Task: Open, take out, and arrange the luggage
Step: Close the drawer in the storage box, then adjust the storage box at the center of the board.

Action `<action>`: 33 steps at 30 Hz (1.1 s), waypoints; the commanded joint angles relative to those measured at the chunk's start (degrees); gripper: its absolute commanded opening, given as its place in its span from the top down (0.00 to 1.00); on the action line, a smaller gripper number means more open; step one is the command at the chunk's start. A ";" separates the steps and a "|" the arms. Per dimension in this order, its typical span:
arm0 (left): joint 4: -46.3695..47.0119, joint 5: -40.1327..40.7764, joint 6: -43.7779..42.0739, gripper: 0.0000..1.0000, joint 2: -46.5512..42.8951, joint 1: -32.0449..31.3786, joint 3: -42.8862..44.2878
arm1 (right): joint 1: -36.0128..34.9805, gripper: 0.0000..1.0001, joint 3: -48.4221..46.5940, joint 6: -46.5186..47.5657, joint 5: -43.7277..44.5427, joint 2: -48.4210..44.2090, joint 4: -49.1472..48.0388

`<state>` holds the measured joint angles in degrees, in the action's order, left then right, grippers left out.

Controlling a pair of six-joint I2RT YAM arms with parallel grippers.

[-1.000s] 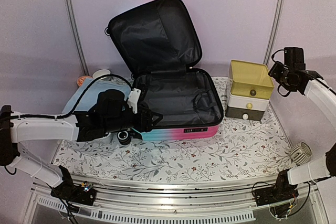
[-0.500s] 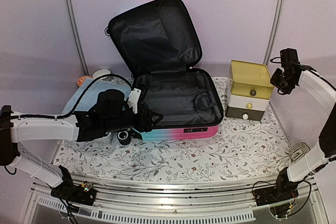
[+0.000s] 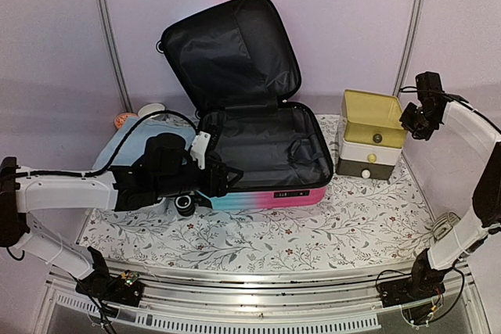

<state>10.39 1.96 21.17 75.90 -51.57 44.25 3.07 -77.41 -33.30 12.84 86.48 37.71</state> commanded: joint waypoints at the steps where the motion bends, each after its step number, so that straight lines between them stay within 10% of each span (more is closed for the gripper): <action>1: 1.20 -0.46 -0.65 0.32 0.69 0.68 0.92 | 0.27 0.78 -1.04 0.40 -1.80 0.07 1.82; 33: 1.29 -0.96 -1.13 0.32 0.49 0.67 1.07 | 0.29 0.97 0.85 3.96 -4.59 -6.46 6.51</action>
<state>10.41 1.67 20.93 75.90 -51.57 44.31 3.07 -77.28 -29.10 8.16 82.17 44.36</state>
